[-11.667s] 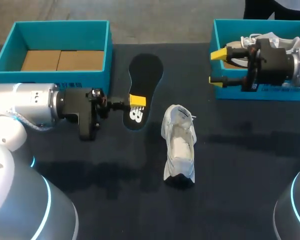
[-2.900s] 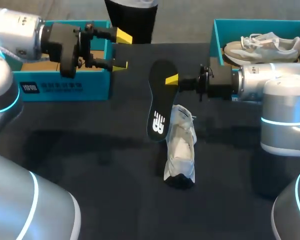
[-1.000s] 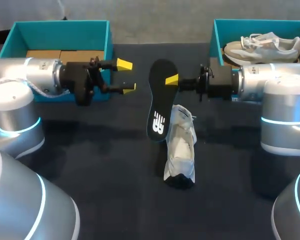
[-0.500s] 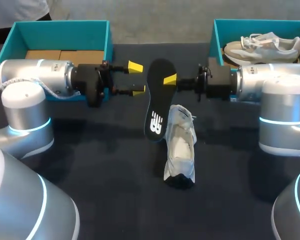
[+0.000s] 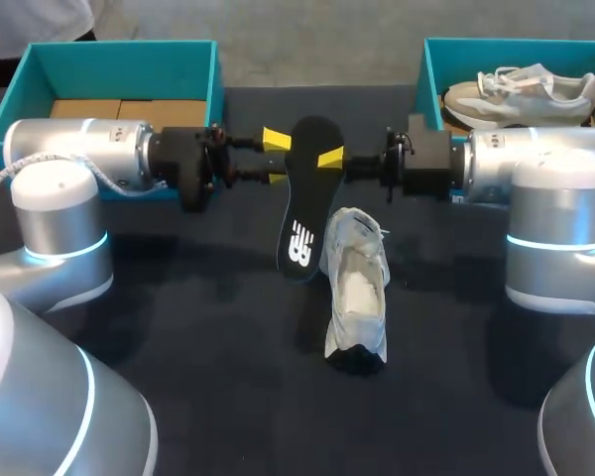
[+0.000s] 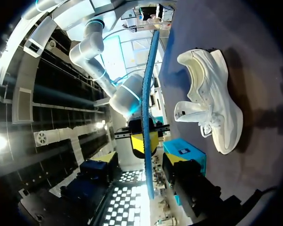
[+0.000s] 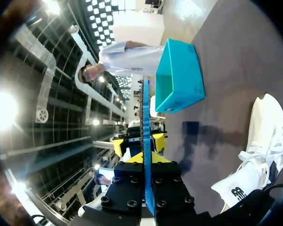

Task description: Take the shoe out of the shoebox, open the shoe tongue, remove and reinsert the insole, then place the shoe into the shoebox

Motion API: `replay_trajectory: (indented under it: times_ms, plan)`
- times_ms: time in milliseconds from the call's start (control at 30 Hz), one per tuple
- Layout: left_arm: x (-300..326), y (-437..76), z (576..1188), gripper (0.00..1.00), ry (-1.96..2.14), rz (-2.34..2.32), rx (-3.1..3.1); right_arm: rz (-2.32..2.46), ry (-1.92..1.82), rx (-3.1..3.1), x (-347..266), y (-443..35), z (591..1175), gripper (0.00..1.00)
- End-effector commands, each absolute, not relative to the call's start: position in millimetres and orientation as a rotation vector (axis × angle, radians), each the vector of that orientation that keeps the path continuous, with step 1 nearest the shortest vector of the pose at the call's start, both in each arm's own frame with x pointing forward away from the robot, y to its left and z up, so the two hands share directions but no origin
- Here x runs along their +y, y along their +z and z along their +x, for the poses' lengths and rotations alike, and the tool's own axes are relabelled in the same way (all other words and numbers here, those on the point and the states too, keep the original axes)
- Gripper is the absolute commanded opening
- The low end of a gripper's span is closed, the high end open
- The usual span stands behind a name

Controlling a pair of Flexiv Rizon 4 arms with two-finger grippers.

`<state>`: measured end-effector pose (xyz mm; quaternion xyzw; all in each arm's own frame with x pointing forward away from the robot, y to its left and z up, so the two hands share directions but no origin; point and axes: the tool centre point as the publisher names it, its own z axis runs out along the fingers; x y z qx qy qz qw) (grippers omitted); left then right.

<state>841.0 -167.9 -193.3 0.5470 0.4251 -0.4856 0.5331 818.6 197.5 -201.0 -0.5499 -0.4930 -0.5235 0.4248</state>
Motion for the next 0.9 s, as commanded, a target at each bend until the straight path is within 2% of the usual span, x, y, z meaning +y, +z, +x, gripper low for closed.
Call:
replay_trajectory:
  times_ms: [33,100,367,533,900]
  plan:
    - [-175,-197,842,0.52,-1.159,1.300,1.010,-1.378,-1.307,-1.235,199,-201,819,0.00]
    - [-176,-199,843,0.48,-1.158,1.299,1.012,-1.378,-1.307,-1.235,199,-201,819,0.00]
    - [-185,-201,840,0.45,-1.160,1.305,1.015,-1.378,-1.307,-1.235,199,-201,819,0.00]
    - [-185,-202,841,0.39,-1.155,1.310,1.013,-1.378,-1.307,-1.235,199,-201,819,0.00]
    - [-189,-204,841,0.38,-1.154,1.311,1.010,-1.378,-1.307,-1.235,199,-201,819,0.00]
